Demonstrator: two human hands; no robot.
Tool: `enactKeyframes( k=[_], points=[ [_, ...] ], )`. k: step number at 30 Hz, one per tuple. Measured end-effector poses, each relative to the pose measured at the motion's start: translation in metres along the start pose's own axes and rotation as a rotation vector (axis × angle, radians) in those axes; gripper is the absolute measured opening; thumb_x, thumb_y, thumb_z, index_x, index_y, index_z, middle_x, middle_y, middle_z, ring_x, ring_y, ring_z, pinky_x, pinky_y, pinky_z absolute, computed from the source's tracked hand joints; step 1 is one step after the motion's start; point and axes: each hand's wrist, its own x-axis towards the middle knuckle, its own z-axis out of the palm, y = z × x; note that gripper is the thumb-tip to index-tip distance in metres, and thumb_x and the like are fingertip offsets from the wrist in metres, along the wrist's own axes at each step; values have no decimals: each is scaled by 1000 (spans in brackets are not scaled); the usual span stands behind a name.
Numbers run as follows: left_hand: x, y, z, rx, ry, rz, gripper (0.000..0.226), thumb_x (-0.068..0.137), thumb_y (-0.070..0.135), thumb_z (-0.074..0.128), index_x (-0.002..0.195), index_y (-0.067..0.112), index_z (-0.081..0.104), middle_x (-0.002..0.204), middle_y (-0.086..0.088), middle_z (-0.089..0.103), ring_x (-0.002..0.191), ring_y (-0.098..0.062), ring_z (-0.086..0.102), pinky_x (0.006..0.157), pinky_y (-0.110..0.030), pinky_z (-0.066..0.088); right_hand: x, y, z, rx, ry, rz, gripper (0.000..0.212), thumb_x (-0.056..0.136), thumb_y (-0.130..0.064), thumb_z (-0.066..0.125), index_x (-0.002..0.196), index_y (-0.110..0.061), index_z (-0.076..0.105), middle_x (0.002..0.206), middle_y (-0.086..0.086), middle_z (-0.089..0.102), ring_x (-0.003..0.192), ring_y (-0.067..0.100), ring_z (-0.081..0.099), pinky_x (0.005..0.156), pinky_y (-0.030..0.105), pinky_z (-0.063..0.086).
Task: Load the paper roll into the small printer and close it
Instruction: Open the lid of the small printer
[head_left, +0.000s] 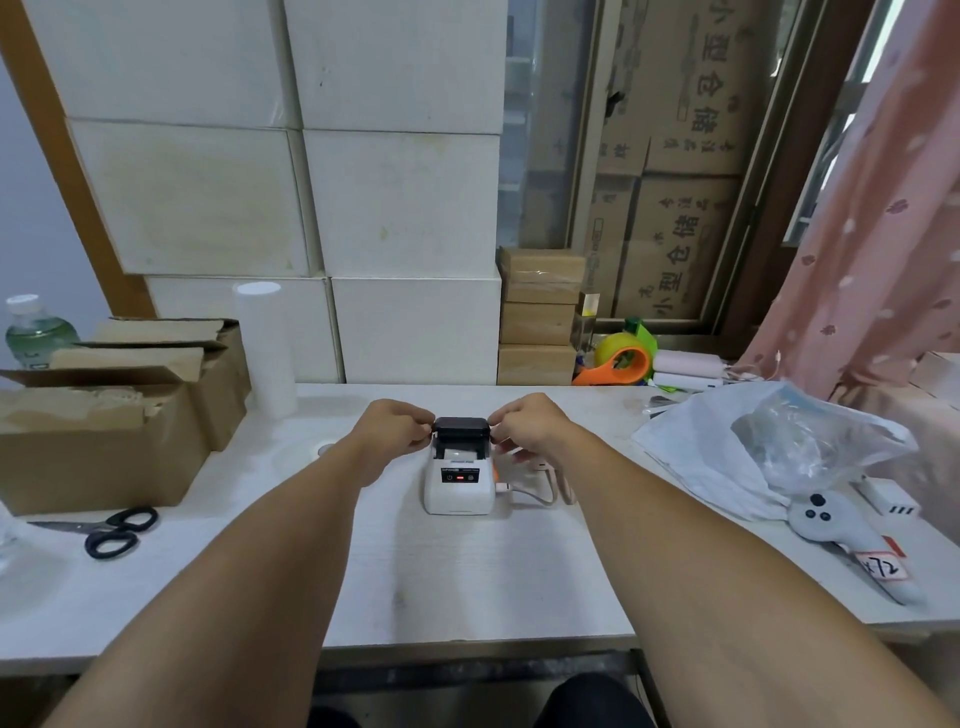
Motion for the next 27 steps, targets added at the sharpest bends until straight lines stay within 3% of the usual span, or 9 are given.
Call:
enactKeyframes(
  k=[3, 5, 7, 9, 11, 14, 18, 27],
  points=[
    [-2, 0, -2, -7, 30, 1, 30, 89, -17, 55, 106, 0, 73, 114, -19, 71, 111, -32, 68, 103, -35, 53, 0, 3, -5, 72, -9, -10, 20, 94, -1, 71, 111, -9, 76, 88, 10, 74, 70, 18, 68, 55, 21, 54],
    [-1, -1, -2, 22, 28, 46, 25, 90, -11, 61, 99, 6, 75, 107, -15, 73, 105, -29, 69, 104, -37, 53, 1, 6, -5, 81, 2, -40, 19, 94, -9, 77, 113, -11, 77, 87, 8, 74, 68, 17, 66, 46, 16, 50],
    [0, -2, 0, 46, 39, 100, 15, 90, -2, 69, 89, 10, 78, 99, -15, 74, 95, -27, 71, 101, -39, 53, 8, 10, -2, 78, 60, -87, 12, 93, -13, 79, 104, -14, 81, 92, 12, 79, 71, 18, 68, 64, 26, 62],
    [2, -4, 2, 45, 75, 127, 8, 89, 5, 75, 89, 11, 79, 100, -14, 77, 96, -28, 75, 98, -37, 56, 12, 13, 2, 70, 114, -116, 5, 92, -15, 80, 92, -19, 83, 95, 14, 81, 71, 18, 68, 79, 32, 63],
    [3, -4, 3, 9, 83, 123, 8, 88, 5, 77, 92, 12, 78, 103, -14, 78, 101, -27, 75, 96, -33, 57, 15, 16, 5, 86, 134, -119, 6, 92, -17, 80, 89, -21, 83, 96, 11, 82, 68, 17, 67, 75, 29, 62],
    [2, -4, 3, -54, 63, 113, 14, 87, 0, 76, 96, 12, 76, 104, -11, 76, 101, -26, 74, 98, -32, 55, 14, 18, 2, 124, 133, -132, 9, 93, -18, 80, 99, -16, 85, 95, 4, 82, 66, 13, 65, 60, 21, 55],
    [7, -7, 2, -50, 77, 122, 20, 87, -4, 74, 105, 5, 76, 106, -13, 77, 98, -23, 74, 102, -36, 55, 21, 21, 2, 213, 116, -129, 12, 93, -20, 80, 103, -15, 85, 94, 4, 81, 72, 16, 66, 69, 29, 59],
    [25, -14, 1, -32, 154, 127, 6, 87, 14, 79, 87, 19, 83, 93, -9, 80, 84, -21, 71, 99, -53, 54, 37, 21, 9, 361, 80, -54, 22, 95, -31, 77, 110, -15, 82, 100, 8, 79, 75, 15, 64, 66, 28, 56]
  ],
)
